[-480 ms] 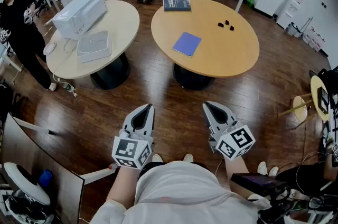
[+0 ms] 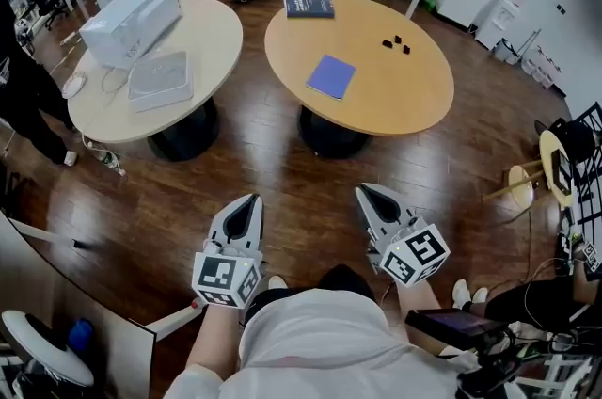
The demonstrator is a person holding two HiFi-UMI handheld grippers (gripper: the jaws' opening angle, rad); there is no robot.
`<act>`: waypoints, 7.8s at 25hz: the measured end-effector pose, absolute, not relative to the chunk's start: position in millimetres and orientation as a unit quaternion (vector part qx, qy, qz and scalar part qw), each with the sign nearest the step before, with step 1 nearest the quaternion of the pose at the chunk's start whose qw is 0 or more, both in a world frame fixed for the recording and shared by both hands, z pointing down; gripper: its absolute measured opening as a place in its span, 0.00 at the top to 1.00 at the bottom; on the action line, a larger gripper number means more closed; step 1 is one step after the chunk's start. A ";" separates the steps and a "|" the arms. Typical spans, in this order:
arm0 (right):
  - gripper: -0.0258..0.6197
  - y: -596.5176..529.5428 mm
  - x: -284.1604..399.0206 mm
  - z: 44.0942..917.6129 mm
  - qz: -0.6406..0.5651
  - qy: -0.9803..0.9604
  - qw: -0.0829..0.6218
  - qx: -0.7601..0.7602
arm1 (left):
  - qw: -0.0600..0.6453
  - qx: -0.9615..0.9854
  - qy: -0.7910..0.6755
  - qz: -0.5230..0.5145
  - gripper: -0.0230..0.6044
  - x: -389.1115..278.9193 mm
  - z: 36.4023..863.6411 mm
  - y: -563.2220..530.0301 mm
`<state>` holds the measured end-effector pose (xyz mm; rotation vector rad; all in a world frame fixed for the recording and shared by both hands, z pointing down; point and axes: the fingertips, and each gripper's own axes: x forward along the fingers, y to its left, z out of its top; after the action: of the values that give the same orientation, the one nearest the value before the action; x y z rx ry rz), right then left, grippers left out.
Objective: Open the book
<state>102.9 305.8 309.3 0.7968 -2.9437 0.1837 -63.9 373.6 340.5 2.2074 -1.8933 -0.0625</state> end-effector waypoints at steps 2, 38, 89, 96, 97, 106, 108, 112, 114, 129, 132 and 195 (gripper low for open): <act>0.96 307.7 97.4 310.9 0.061 -0.963 0.047 0.260 | 0.120 0.754 -0.645 -0.024 0.95 -67.7 342.7 376.0; 0.96 75.3 92.2 335.5 0.100 -0.962 0.018 0.252 | 0.119 0.751 -0.650 0.019 0.95 -69.0 345.3 145.1; 0.96 -123.5 71.7 389.9 0.150 -0.841 0.049 0.517 | 0.142 0.903 -0.389 0.117 0.95 -87.8 421.7 -156.5; 0.96 -129.7 108.9 453.1 0.198 -0.822 0.065 0.530 | 0.132 0.908 -0.356 0.178 0.95 -34.8 480.6 -171.4; 0.96 -130.5 112.2 461.6 0.204 -0.820 0.066 0.530 | 0.131 0.909 -0.350 0.187 0.94 -28.0 490.1 -173.3; 0.96 -114.7 125.8 531.9 0.261 -0.805 0.098 0.524 | 0.110 0.907 -0.282 0.294 0.87 23.6 585.4 -161.5; 0.96 -107.5 129.3 543.8 0.273 -0.800 0.105 0.524 | 0.102 0.906 -0.267 0.312 0.85 35.0 600.3 -156.2; 0.96 -102.7 139.3 557.1 0.286 -0.792 0.111 0.528 | 0.084 0.905 -0.238 0.342 0.81 53.9 622.3 -147.3; 0.96 -100.7 146.6 558.9 0.290 -0.790 0.112 0.528 | 0.065 0.901 -0.231 0.361 0.81 62.9 628.9 -143.5; 0.96 -82.9 146.5 588.6 0.312 -0.777 0.116 0.533 | 0.005 0.878 -0.247 0.410 0.81 59.2 662.8 -141.0; 0.96 -82.4 145.5 589.3 0.314 -0.777 0.117 0.533 | 0.005 0.877 -0.252 0.410 0.81 57.6 662.9 -140.5; 0.96 -145.7 15.4 514.7 0.251 -0.855 0.110 0.440 | 0.229 0.748 -0.576 0.237 0.95 -202.9 579.0 -169.8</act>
<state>15.4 -145.7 514.7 1.2937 -2.5127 0.7381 -202.9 -169.8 579.0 2.0577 -1.5861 0.6533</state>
